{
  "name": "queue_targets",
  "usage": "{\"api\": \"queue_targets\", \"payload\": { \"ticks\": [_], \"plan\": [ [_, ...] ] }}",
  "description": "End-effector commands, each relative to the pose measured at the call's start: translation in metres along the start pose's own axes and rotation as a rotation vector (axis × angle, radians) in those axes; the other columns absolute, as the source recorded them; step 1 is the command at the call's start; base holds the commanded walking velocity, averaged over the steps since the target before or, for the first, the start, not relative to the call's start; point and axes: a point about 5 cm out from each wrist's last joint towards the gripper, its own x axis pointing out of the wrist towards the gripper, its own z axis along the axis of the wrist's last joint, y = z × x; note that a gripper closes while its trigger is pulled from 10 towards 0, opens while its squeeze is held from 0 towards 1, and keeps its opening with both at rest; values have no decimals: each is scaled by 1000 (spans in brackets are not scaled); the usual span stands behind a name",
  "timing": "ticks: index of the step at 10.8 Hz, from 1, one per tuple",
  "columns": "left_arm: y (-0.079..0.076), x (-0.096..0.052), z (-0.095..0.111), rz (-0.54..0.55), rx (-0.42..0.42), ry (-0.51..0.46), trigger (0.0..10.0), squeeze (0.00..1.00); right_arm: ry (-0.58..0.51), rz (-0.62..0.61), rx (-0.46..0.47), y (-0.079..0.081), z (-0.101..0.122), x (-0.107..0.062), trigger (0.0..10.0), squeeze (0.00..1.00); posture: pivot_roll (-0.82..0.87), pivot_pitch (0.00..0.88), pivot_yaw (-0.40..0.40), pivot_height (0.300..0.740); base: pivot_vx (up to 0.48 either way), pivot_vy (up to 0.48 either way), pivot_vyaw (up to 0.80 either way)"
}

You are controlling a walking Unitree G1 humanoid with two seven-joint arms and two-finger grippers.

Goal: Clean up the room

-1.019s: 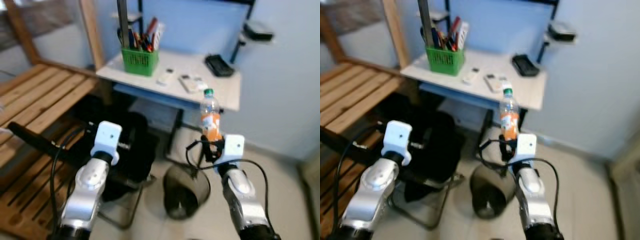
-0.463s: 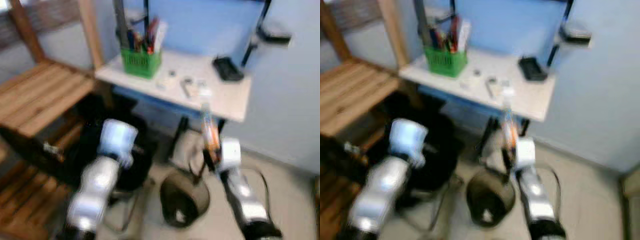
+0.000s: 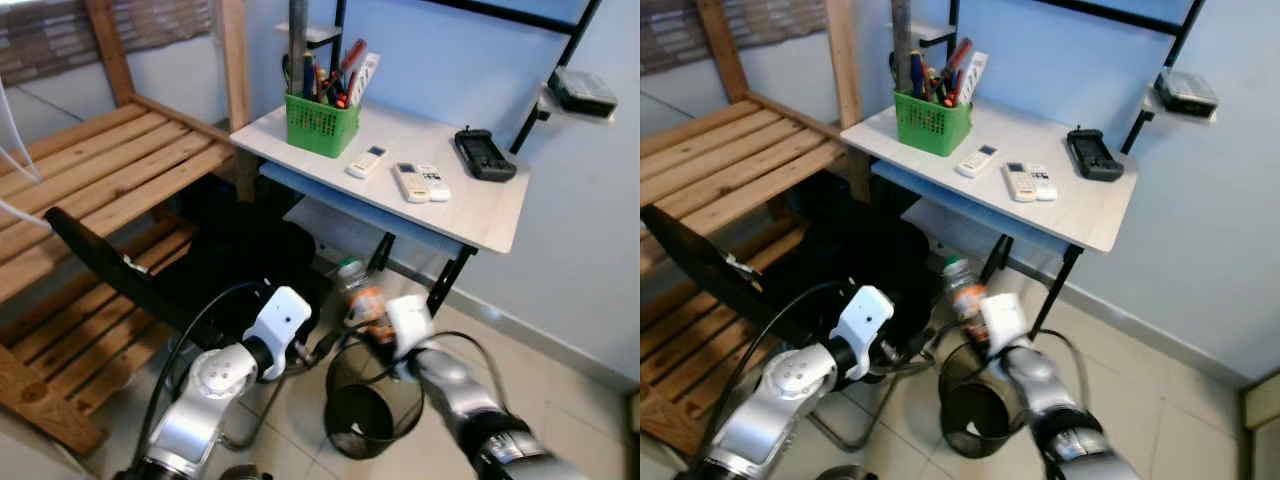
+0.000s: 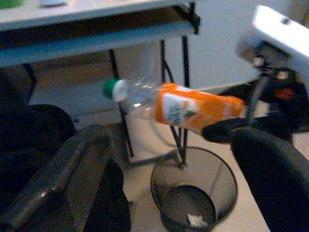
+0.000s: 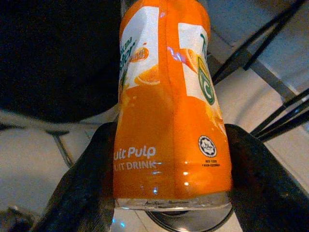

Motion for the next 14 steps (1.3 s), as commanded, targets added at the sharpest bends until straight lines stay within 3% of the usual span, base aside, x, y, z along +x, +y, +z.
{"api": "queue_targets", "payload": {
  "ticks": [1,3,5,7,9,11,12,13,14],
  "plan": [
    [-17,3,-5,-126,-25,7,10000,0,23,-35,-77,-6,3,1,10000,0,183,14,-108,731,0,0,0],
    [-14,2,2,-110,-60,-33,10000,0,25,-89,-143,-8,12,4,10000,0,220,36,-120,731,0,0,0],
    [-16,-10,2,-127,-71,-49,10000,0,46,-172,-102,-14,12,4,10000,0,239,64,-127,731,0,0,0],
    [-17,-20,-6,-117,-85,-21,10000,0,68,-268,-118,-24,8,1,10000,0,246,79,-131,731,0,0,0],
    [-14,-28,-5,-80,-129,-25,10000,0,105,-405,-175,-49,1,-9,10000,0,243,84,-122,731,0,0,0],
    [-9,-29,3,-37,-155,-70,10000,0,184,-421,-168,-60,-17,-17,10000,0,233,87,-112,731,0,0,0],
    [-9,-29,6,-39,-152,-94,10000,0,204,-399,-151,-58,-23,-17,10000,0,231,88,-110,731,0,0,0],
    [-13,-29,11,-66,-165,-125,10000,0,238,-380,-132,-55,-32,-19,10000,0,230,93,-106,731,0,0,0],
    [-23,-21,12,-147,-120,-117,10000,0,272,-378,-122,-54,-40,-21,10000,0,227,94,-106,731,0,0,0]
  ]
}}
